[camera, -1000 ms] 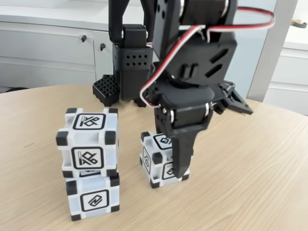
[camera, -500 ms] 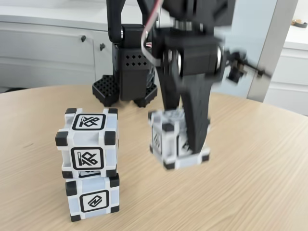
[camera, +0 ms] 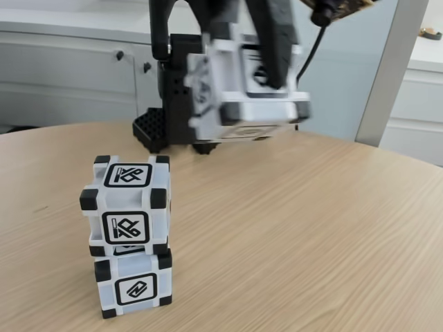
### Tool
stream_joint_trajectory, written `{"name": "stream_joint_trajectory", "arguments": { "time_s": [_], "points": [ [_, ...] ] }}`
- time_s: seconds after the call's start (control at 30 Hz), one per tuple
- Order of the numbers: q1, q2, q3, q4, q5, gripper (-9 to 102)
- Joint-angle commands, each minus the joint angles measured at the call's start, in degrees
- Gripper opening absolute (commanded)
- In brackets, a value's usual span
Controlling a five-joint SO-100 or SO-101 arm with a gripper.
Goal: Stack cubes from left to right.
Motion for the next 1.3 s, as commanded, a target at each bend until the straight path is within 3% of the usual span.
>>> {"name": "stream_joint_trajectory", "arguments": {
  "time_s": [0.0,0.33,0.57,1.03,1.27],
  "points": [
    [4.6,1.4,-3.3,0.3,-2.4,0],
    [11.3,1.1,-3.3,0.7,-5.1,0],
    [12.3,0.5,-5.5,9.1,-4.3,0],
    [14.2,-15.6,-17.3,9.8,-2.9,0],
    [14.2,-18.0,-17.8,16.7,-2.1,0]
  ]
}}
